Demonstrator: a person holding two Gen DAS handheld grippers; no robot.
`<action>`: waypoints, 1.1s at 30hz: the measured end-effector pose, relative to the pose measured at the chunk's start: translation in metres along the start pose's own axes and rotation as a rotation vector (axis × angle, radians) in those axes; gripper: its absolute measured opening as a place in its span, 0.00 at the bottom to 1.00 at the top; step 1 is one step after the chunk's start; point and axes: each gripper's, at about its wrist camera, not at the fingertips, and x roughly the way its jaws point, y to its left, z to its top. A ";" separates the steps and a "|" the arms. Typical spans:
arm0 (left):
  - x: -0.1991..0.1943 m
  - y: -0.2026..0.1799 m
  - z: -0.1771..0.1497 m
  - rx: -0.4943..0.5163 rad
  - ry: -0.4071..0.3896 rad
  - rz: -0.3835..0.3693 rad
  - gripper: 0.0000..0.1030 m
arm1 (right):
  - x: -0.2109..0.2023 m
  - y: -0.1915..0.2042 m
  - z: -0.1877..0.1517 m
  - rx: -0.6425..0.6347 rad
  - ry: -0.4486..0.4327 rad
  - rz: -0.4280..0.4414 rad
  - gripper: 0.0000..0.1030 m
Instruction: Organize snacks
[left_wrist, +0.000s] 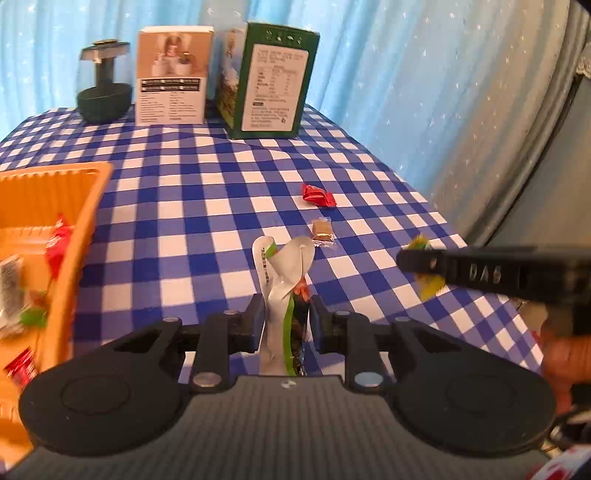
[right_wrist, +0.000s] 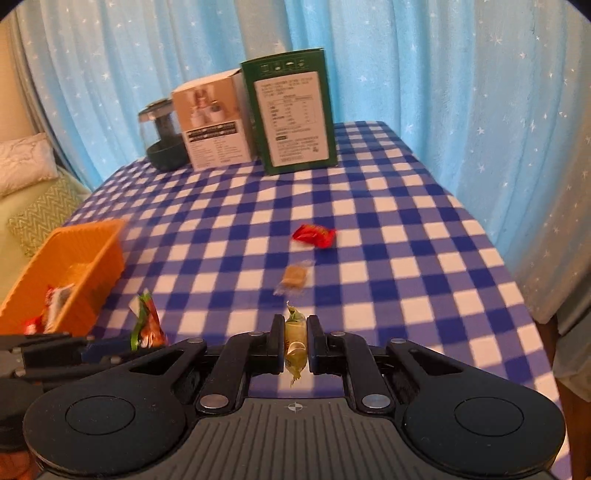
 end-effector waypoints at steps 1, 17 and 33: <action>-0.007 0.000 -0.002 -0.010 -0.003 0.002 0.22 | -0.004 0.004 -0.004 -0.002 0.002 0.002 0.12; -0.069 0.017 -0.036 -0.061 -0.014 0.045 0.19 | -0.047 0.049 -0.043 0.019 -0.004 0.049 0.12; -0.126 0.038 -0.025 -0.078 -0.092 0.086 0.19 | -0.067 0.092 -0.034 -0.039 -0.033 0.109 0.12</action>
